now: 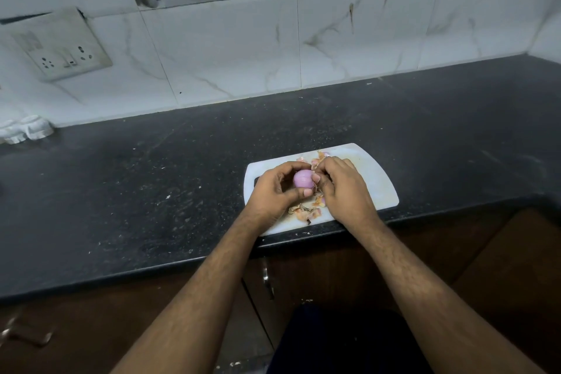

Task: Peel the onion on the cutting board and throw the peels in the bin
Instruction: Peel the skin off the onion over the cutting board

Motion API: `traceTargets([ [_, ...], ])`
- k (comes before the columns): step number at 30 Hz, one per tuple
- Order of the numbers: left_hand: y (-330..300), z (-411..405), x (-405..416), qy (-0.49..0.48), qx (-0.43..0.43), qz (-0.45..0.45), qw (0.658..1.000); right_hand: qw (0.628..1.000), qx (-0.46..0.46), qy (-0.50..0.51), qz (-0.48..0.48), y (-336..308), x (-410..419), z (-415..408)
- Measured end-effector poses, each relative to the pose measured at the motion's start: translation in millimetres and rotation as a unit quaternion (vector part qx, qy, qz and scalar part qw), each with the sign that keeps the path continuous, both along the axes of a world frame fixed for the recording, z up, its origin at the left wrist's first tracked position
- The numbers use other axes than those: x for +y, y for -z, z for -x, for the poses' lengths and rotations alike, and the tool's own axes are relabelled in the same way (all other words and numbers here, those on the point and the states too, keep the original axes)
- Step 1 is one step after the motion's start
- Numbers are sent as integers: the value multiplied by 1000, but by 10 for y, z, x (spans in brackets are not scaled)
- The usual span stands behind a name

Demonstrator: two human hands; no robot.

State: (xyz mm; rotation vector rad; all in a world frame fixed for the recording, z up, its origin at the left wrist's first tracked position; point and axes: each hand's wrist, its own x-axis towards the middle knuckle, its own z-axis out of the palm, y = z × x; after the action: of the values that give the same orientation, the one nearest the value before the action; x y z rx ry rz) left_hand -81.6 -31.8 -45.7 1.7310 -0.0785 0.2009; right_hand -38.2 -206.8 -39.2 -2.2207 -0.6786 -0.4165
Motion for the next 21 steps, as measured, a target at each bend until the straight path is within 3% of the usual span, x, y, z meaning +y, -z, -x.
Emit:
traceTargets([
  [4, -3, 2, -8, 12, 7, -2, 1000, 1000, -18, -20, 6, 24, -10, -2],
  [10, -5, -15, 24, -31, -5, 43, 999, 990, 13, -13, -136, 9, -97, -14],
  [15, 0, -9, 25, -46, -16, 52, 997, 996, 69, -2, -59, 60, -7, -61],
  [21, 3, -13, 19, -37, -9, 57, 998, 991, 53, 6, -119, -27, -37, 19],
])
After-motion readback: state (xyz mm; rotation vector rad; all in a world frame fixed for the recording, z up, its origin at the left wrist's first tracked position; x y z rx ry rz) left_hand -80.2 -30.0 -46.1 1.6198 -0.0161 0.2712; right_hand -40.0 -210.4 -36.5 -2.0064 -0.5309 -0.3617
